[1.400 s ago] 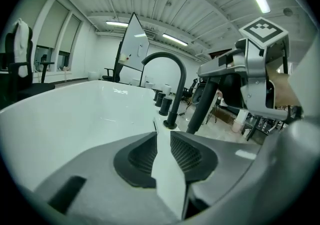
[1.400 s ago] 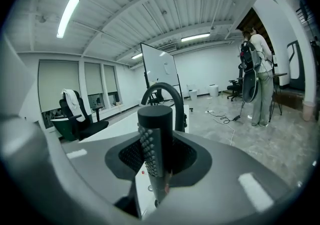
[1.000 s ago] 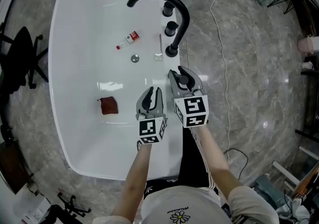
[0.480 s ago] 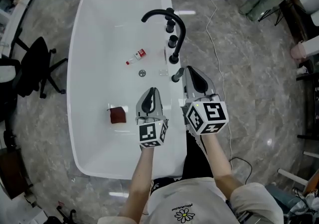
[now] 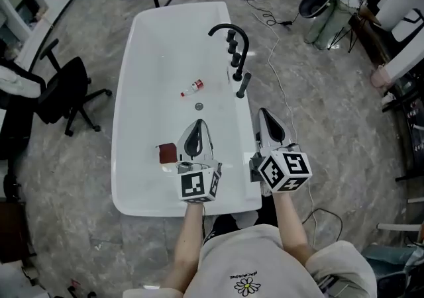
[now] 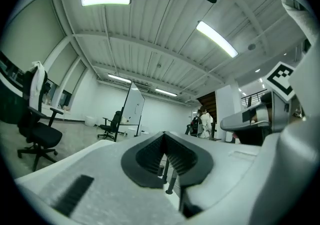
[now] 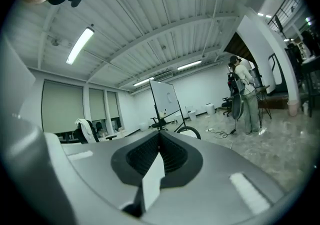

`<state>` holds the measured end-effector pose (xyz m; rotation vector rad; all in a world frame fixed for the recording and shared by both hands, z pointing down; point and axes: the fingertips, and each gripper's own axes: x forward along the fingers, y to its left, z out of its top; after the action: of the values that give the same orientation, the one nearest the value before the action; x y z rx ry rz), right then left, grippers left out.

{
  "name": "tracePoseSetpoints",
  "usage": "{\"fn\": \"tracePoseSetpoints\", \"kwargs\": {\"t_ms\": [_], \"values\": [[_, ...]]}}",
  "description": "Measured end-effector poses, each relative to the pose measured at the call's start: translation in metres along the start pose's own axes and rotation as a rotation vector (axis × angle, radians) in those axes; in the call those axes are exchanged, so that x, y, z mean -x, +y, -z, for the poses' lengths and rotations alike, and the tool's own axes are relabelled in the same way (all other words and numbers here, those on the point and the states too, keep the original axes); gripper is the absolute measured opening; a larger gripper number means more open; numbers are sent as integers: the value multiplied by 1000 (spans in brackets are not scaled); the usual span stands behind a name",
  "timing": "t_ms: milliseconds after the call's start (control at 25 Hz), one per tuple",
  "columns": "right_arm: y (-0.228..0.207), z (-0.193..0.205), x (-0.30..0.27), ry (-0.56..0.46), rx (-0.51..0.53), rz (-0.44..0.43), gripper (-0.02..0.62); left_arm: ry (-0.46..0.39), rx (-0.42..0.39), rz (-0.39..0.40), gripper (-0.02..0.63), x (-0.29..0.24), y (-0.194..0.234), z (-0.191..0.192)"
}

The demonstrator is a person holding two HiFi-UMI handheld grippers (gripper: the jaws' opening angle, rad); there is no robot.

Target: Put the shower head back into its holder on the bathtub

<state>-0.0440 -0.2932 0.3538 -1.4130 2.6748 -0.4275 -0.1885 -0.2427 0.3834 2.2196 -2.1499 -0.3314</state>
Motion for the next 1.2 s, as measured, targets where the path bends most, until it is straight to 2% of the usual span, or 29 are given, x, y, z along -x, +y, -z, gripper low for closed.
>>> {"fn": "tracePoseSetpoints", "kwargs": {"t_ms": [160, 400, 640, 800, 1200], "values": [[23, -3, 58, 12, -18, -26, 5, 5, 53, -54, -3, 68, -14, -14], [41, -9, 131, 20, -73, -64, 5, 16, 66, -77, -3, 124, -59, -26], [76, -7, 180, 15, 38, -130, 5, 5, 17, -23, -3, 164, -90, -45], [82, 2, 195, 25, 70, -150, 5, -21, -10, -10, -3, 176, -93, -55], [115, 8, 191, 36, 101, -190, 5, -48, 8, -2, -3, 183, -76, -68]]}}
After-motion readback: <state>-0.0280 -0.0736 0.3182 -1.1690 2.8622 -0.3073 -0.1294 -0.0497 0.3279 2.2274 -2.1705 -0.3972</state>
